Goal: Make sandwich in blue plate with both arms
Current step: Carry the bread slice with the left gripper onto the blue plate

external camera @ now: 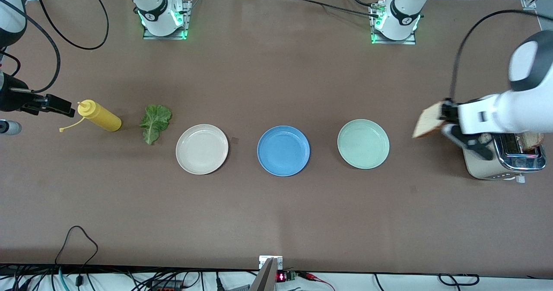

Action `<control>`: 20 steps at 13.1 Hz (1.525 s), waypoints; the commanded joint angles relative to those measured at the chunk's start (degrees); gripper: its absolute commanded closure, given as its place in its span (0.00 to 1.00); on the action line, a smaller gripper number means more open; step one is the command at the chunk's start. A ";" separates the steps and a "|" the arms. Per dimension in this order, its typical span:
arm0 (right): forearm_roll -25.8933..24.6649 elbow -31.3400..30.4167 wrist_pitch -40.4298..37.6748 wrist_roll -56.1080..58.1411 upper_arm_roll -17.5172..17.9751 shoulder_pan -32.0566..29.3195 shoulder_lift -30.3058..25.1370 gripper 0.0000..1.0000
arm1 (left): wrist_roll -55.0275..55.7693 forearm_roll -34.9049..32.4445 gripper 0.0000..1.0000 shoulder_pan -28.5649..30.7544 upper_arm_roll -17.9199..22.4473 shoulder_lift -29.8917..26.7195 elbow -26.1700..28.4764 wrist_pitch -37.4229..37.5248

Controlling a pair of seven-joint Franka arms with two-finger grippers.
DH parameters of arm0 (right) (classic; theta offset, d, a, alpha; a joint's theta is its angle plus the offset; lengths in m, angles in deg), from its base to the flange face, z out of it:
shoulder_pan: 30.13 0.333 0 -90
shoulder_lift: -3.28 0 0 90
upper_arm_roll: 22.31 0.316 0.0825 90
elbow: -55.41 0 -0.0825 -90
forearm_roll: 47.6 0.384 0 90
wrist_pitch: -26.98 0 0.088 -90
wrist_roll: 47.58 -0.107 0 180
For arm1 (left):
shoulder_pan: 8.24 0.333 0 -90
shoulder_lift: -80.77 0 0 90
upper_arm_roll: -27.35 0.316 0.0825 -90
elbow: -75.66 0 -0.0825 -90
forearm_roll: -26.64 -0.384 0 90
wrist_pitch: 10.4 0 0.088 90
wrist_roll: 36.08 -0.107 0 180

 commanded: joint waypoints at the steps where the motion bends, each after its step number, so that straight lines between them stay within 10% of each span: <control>1: 0.82 0.05 -0.35 0.72 0.12 -0.01 0.58 0.00 | 6.03 12.14 0.96 -3.68 -0.50 6.13 -1.36 -4.37; 9: 0.74 -0.12 -3.15 0.46 0.38 0.43 4.28 0.00 | 2.38 47.57 0.97 -13.97 -0.50 18.36 3.11 -29.61; 20: 0.03 -7.48 1.73 -3.84 0.56 5.61 3.40 0.00 | -13.37 52.45 0.88 -17.33 -0.41 30.76 3.30 -44.83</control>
